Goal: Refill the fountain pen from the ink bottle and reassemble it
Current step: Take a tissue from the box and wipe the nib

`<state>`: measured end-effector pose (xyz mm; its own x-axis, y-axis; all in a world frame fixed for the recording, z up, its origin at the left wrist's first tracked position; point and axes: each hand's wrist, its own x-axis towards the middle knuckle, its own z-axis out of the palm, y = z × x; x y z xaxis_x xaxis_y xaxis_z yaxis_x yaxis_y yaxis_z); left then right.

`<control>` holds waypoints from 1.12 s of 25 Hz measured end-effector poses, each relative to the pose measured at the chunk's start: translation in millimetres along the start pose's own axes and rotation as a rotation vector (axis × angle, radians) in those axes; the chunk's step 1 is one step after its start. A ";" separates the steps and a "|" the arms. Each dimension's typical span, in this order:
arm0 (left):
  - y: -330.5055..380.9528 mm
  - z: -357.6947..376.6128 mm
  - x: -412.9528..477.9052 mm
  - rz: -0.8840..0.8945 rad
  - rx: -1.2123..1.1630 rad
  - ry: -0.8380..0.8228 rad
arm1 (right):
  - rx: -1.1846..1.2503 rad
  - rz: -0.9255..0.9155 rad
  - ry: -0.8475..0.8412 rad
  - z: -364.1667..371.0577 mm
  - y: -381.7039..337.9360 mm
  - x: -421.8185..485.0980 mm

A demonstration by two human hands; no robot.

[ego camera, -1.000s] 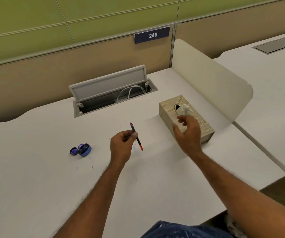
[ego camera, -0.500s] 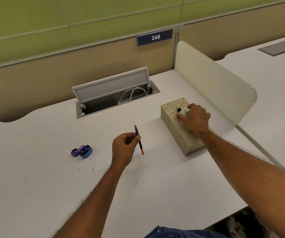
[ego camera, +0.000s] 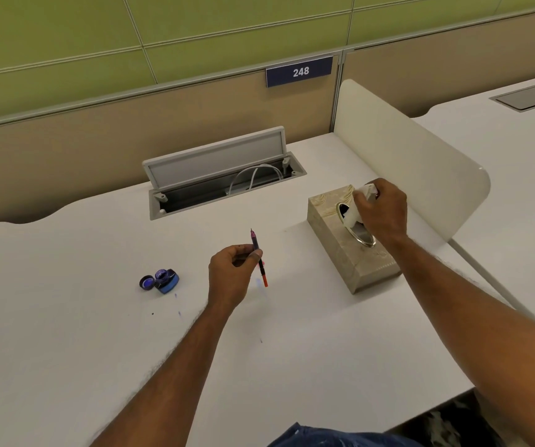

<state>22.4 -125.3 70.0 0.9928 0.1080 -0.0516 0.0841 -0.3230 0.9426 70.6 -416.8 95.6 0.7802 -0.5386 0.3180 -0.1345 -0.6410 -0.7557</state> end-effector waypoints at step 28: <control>3.5 -65.8 -34.7 0.070 -0.057 0.012 | 0.705 0.250 -0.686 78.0 -138.4 -159.6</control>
<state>-17.4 -68.2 96.7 0.9950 0.0979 0.0188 0.0091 -0.2766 0.9609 12.4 -199.5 104.8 0.9912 -0.0409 -0.1258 -0.1244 0.0352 -0.9916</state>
